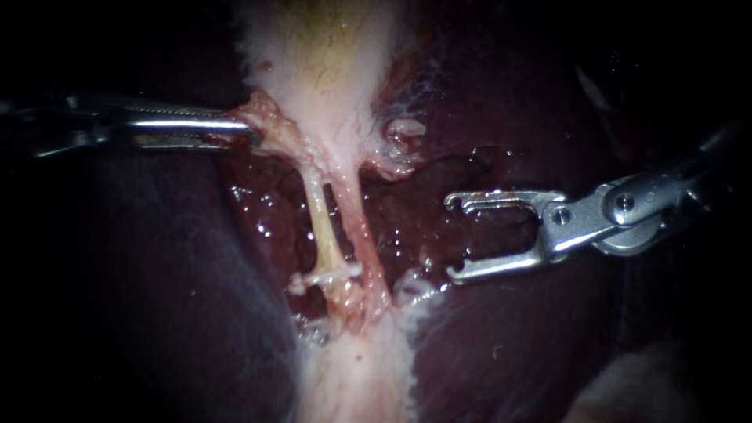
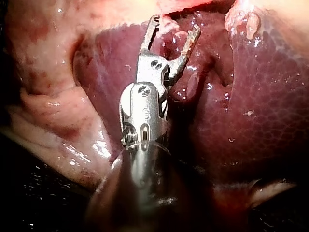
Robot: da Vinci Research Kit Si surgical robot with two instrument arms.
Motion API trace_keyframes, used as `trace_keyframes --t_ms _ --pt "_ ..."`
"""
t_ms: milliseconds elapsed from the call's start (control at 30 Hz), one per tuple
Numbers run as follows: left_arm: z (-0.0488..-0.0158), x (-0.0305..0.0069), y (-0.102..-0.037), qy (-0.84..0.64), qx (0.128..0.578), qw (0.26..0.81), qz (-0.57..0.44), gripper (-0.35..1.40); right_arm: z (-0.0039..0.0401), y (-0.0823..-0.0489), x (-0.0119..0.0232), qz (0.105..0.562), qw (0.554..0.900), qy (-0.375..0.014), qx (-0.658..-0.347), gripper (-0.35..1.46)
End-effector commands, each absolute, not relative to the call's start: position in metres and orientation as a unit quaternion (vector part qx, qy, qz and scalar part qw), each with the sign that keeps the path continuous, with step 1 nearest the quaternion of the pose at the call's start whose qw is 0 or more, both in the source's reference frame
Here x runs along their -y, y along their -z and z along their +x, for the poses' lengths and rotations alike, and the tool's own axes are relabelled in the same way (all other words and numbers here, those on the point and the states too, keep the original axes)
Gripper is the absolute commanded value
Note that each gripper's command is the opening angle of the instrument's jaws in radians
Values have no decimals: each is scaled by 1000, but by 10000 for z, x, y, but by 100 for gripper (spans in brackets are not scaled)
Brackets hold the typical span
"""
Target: Going back first clip left tube
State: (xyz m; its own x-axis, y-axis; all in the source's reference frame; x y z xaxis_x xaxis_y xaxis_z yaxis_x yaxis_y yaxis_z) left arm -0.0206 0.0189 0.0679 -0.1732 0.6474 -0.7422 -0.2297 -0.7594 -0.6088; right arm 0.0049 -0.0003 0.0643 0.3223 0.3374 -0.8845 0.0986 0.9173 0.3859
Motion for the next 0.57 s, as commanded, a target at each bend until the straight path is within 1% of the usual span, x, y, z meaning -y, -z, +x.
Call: trace_keyframes --t_ms 33,300,567 --pt "-209 -190 -681 -744 182 296 -570 -35 49 -643 3 189 791 -75 -577 50" --pt "-227 -188 -709 -749 190 295 -561 -35 49 -643 3 188 791 -76 -577 50" --pt "-227 -188 -712 -749 192 296 -561 -35 49 -643 3 188 791 -76 -577 50"
